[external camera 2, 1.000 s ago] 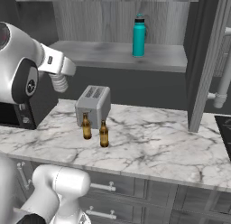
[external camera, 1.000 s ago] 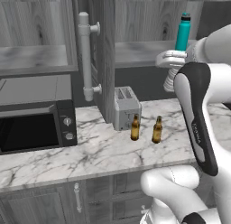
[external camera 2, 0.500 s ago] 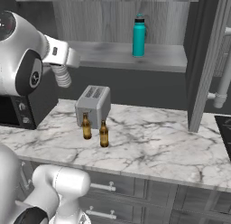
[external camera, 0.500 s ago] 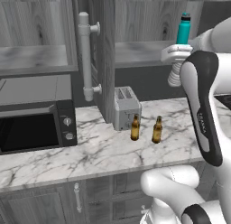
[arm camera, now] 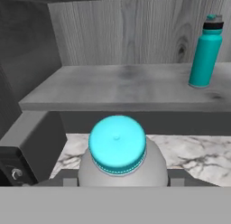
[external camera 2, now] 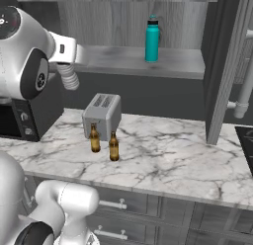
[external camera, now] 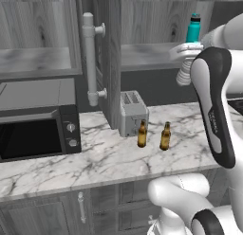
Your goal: Sort all alcoholic drinks to one cabinet, and non-alcoholic drinks to the other.
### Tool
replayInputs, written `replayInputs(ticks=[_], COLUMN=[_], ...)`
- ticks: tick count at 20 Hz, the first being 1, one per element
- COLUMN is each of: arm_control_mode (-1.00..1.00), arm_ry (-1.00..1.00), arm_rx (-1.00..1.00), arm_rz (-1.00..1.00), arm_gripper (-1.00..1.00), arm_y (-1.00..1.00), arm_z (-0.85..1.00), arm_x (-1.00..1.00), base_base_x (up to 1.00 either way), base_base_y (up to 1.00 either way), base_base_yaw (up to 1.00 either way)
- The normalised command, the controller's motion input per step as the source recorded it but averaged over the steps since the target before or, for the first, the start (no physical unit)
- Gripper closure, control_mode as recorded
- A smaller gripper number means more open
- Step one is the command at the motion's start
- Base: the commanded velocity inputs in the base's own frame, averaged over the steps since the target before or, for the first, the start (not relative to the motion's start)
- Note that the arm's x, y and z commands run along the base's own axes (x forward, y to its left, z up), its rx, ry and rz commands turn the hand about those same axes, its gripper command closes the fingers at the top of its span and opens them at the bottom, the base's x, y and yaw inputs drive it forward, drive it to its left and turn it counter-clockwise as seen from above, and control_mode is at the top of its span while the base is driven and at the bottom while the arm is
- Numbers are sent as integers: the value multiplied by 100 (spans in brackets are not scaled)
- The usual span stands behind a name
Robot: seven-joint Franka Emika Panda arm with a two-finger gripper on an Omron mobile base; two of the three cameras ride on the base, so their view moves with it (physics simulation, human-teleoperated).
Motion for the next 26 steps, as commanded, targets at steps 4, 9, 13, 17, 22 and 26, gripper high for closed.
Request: replayInputs(ticks=[4, 9, 13, 17, 22, 26], arm_control_mode=[-100, -100, -100, -100, -100, -100], arm_ry=[-2, -2, 0, 0, 0, 0], arm_rx=[-4, -3, -2, -1, 0, -2], arm_rz=[3, 2, 2, 3, 2, 1], arm_gripper=[100, 100, 100, 100, 100, 100], arm_y=[0, 0, 0, 0, 0, 0], arm_z=[19, 9, 4, 0, 0, 0], arm_x=[0, 5, 13, 20, 21, 19], base_base_x=[0, 0, 0, 0, 0, 0], base_base_y=[0, 0, 0, 0, 0, 0], base_base_yaw=[0, 0, 0, 0, 0, 0])
